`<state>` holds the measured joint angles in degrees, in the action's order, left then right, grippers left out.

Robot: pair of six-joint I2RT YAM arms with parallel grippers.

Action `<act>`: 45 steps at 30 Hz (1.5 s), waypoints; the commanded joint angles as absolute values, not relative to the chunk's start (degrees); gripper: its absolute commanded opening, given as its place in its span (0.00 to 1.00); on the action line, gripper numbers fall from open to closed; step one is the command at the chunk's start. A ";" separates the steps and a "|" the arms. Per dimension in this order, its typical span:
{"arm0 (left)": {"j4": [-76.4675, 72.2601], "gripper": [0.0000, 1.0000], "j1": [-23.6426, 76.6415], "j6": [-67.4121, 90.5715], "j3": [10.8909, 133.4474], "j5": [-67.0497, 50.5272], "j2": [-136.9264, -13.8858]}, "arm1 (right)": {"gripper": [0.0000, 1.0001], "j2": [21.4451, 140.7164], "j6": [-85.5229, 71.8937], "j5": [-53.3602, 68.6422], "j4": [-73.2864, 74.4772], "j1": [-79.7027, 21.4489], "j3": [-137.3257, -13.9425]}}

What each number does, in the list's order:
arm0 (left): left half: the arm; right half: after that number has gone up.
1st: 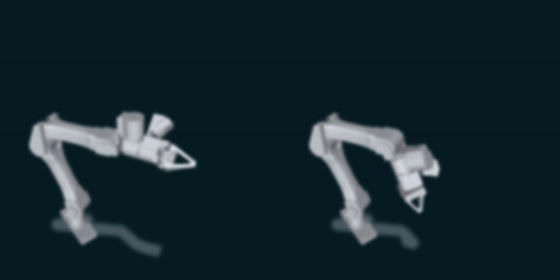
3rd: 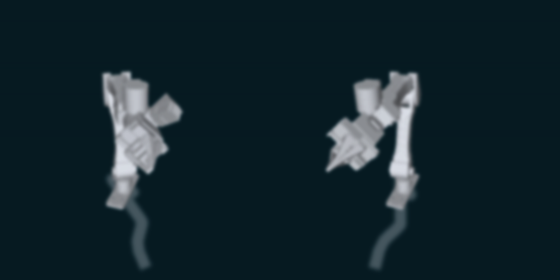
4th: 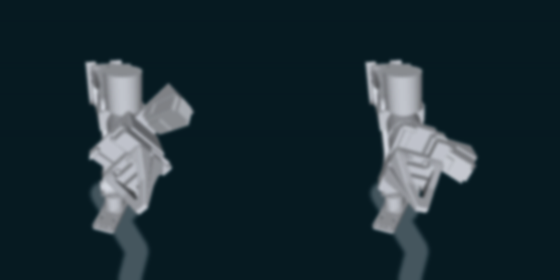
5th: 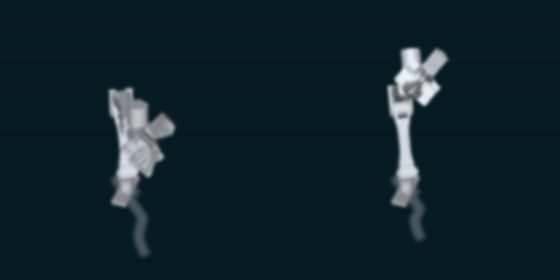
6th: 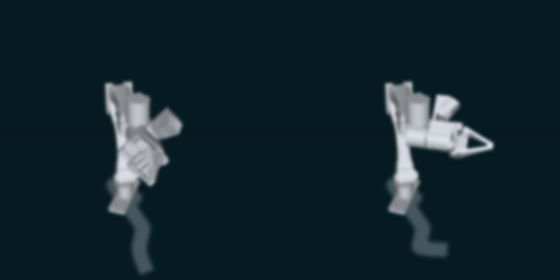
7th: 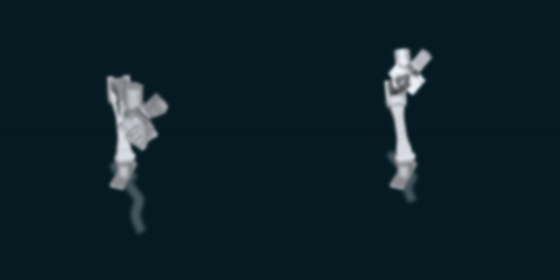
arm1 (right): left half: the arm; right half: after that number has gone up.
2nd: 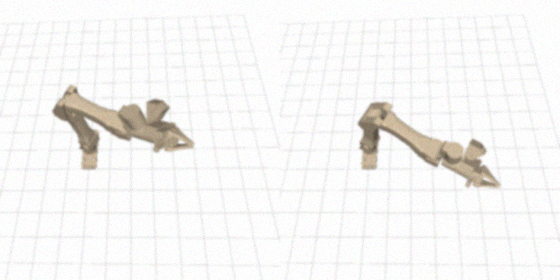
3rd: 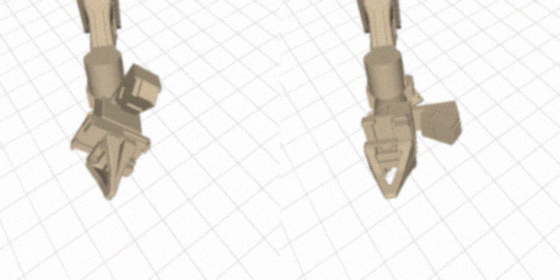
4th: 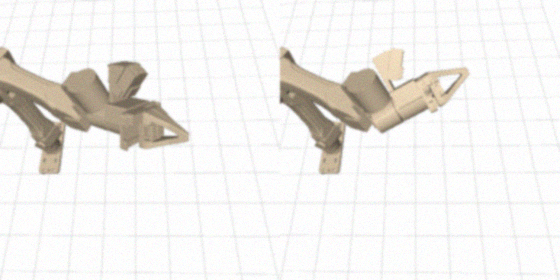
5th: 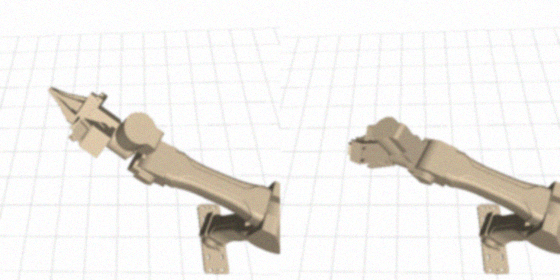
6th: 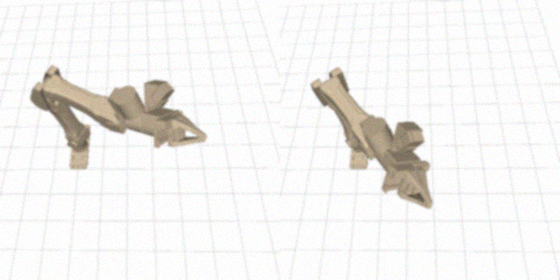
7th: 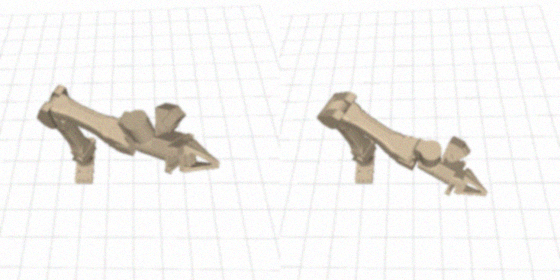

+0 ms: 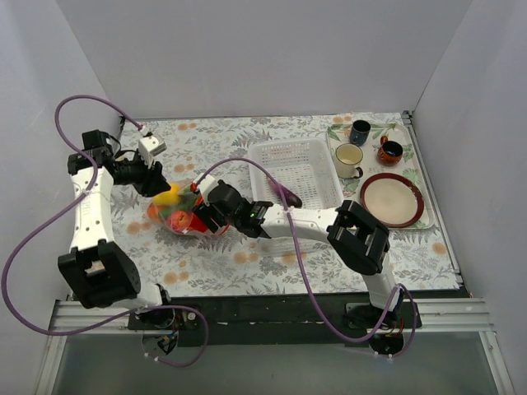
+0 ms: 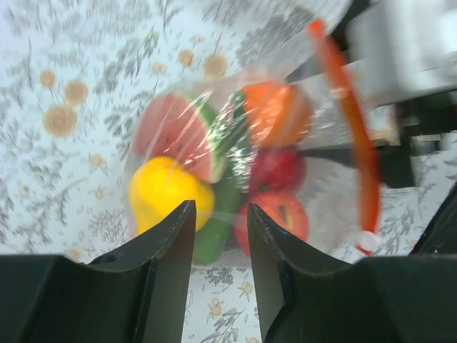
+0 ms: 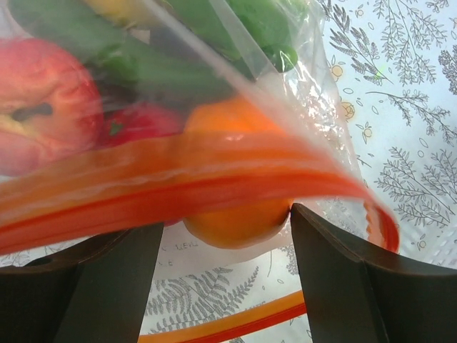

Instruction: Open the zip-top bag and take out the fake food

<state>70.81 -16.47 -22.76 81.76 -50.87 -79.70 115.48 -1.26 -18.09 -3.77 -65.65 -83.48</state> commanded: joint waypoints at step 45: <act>49.48 0.18 -13.71 -0.26 68.64 -25.76 -101.78 | 0.01 99.68 -7.03 -4.48 -0.36 -66.00 -77.17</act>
